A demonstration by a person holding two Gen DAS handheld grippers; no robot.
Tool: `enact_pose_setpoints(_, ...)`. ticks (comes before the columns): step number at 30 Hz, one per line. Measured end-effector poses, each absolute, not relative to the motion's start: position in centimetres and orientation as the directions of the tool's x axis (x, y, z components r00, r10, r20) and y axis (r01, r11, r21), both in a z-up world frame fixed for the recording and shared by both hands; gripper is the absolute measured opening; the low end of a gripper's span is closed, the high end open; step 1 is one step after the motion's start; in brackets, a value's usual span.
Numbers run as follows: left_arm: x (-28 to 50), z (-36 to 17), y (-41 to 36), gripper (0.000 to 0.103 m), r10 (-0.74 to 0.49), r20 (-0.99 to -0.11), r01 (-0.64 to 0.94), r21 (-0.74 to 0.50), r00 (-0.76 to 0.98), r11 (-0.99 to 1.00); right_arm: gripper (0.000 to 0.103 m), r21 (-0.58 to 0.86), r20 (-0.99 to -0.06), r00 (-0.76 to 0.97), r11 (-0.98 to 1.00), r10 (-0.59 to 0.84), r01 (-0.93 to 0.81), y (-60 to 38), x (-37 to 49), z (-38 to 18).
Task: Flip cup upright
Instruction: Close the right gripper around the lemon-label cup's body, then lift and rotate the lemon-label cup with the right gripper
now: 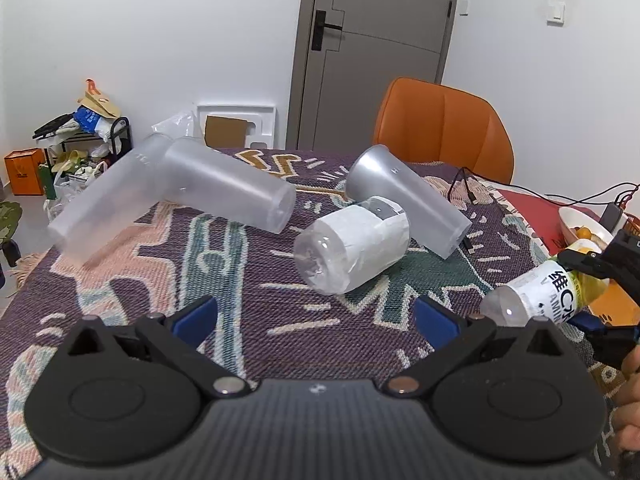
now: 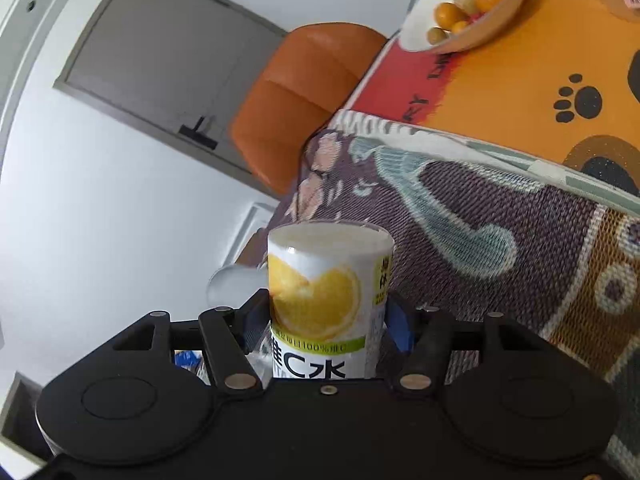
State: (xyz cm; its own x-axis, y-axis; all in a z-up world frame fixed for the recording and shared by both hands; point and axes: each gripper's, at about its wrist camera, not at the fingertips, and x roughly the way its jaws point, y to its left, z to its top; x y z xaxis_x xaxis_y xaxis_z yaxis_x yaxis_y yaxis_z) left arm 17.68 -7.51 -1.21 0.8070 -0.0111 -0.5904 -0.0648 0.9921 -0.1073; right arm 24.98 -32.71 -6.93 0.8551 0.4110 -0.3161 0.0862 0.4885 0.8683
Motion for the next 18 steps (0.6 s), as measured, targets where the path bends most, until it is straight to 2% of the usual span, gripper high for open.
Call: enact_pose_setpoints(18,11.6,0.0,-2.8,0.103,-0.001,-0.539,-0.112,-0.176,0.842,0.978,0.058,0.752,-0.280,0.833,0.649,0.476,-0.118,-28.9,18.4,-2.1)
